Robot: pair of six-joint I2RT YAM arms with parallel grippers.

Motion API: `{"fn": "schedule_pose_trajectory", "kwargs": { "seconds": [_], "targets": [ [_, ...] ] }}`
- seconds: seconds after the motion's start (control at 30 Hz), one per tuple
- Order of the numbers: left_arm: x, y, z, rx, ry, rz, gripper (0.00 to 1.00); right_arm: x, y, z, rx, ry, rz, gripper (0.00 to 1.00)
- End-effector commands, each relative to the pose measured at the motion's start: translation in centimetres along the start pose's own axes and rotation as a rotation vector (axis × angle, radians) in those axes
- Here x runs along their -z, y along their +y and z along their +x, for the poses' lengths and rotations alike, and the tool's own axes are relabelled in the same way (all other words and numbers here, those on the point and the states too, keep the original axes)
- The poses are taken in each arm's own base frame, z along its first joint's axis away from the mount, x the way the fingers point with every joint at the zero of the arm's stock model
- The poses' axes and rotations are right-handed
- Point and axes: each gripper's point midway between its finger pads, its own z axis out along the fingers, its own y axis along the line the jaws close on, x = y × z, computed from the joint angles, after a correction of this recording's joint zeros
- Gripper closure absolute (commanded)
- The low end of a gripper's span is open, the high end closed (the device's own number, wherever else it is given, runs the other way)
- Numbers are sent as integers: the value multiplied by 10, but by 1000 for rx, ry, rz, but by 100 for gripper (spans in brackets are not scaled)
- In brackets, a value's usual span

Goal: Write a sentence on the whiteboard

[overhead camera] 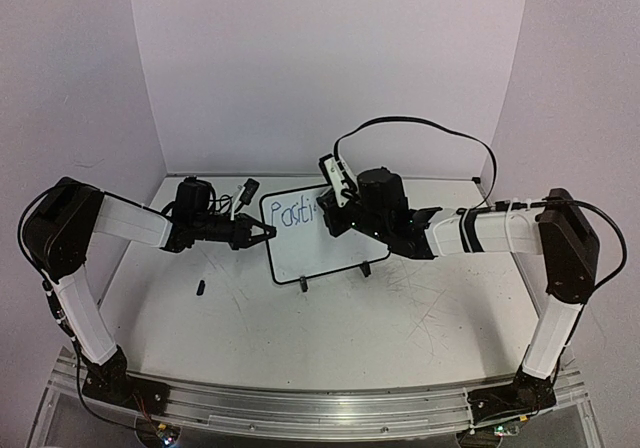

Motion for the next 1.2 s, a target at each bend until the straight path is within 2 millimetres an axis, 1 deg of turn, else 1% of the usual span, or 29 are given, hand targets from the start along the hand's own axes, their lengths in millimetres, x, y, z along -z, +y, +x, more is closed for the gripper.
{"fn": "schedule_pose_trajectory", "kwargs": {
  "seconds": [0.0,0.2,0.63,0.93,1.1,1.17],
  "targets": [
    [10,35,-22,-66,-42,-203,100,4,-3,-39,-14,-95,14,100],
    [10,35,-22,-66,-41,-202,100,3,-5,-30,-20,-70,29,100],
    [11,34,-23,-67,-41,-203,100,4,-6,1,-32,1,36,100],
    [10,35,-21,-65,-37,-204,100,2,-6,18,-37,35,43,100],
    [10,35,-21,-67,-36,-204,100,2,-6,24,-39,47,44,100],
    [10,35,-21,-66,-36,-204,100,2,-6,22,-40,44,44,100]
  ]
}}
